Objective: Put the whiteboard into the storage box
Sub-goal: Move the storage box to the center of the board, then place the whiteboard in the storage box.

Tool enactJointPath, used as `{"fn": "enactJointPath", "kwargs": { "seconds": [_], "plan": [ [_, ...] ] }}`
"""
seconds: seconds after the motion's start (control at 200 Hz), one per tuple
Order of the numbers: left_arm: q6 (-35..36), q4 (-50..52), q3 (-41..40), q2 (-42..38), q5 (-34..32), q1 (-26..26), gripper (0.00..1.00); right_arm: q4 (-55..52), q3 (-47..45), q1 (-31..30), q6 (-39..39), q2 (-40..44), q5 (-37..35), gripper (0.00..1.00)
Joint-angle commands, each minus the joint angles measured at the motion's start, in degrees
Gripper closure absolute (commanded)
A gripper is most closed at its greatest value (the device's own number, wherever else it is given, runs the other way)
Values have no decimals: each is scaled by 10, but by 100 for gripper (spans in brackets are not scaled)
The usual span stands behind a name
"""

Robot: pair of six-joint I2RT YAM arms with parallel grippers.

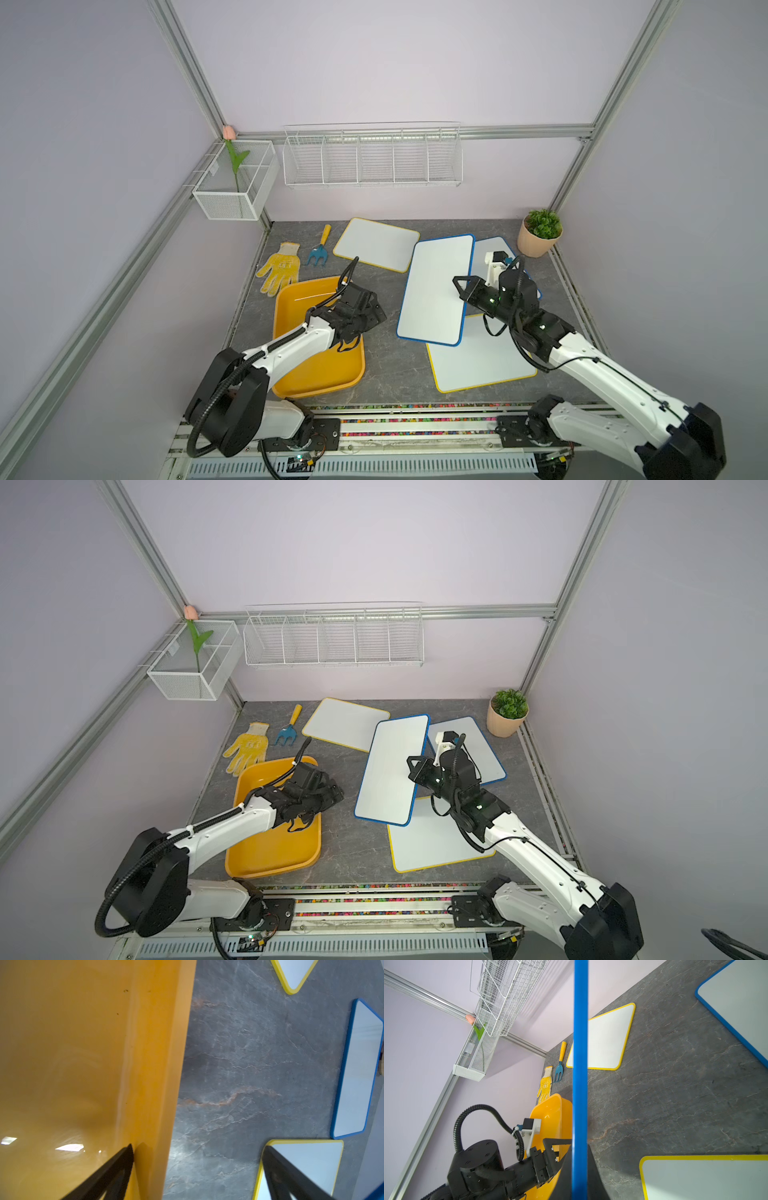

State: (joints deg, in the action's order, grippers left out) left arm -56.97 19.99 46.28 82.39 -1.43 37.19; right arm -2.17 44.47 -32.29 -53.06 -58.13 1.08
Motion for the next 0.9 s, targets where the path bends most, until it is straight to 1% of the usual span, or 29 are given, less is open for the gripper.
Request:
{"fn": "enactJointPath", "kwargs": {
  "seconds": [0.0, 0.09, 0.185, 0.29, 0.38, 0.445, 0.54, 0.67, 0.825, 0.895],
  "plan": [
    [-15, -36, 65, 41, 6, 28, 3, 21, 19, 35, 3, 30, 42, 94],
    [3, -18, 114, 65, 14, 40, 3, -6, 30, 67, 14, 42, 61, 94],
    [40, 15, 152, 62, 16, 40, 3, -45, 54, 89, 42, 48, 72, 94],
    [123, 114, 224, 59, 5, 37, 2, -87, 105, 92, 73, 33, 82, 94],
    [182, 202, 279, 49, -20, 25, 1, -72, 125, 90, 73, 11, 114, 94],
    [217, 268, 310, 38, -50, 12, 1, -60, 139, 83, 72, -8, 131, 94],
    [262, 326, 326, 9, -65, -19, 1, -44, 159, 54, 77, -39, 144, 94],
    [291, 342, 304, -49, -84, -66, 0, -19, 175, 7, 80, -81, 139, 94],
    [306, 347, 275, -101, -55, -161, 0, 29, 177, -47, 61, -136, 140, 94],
    [313, 339, 257, -117, -22, -212, 0, 45, 187, -75, 56, -168, 142, 94]
  ]
}}
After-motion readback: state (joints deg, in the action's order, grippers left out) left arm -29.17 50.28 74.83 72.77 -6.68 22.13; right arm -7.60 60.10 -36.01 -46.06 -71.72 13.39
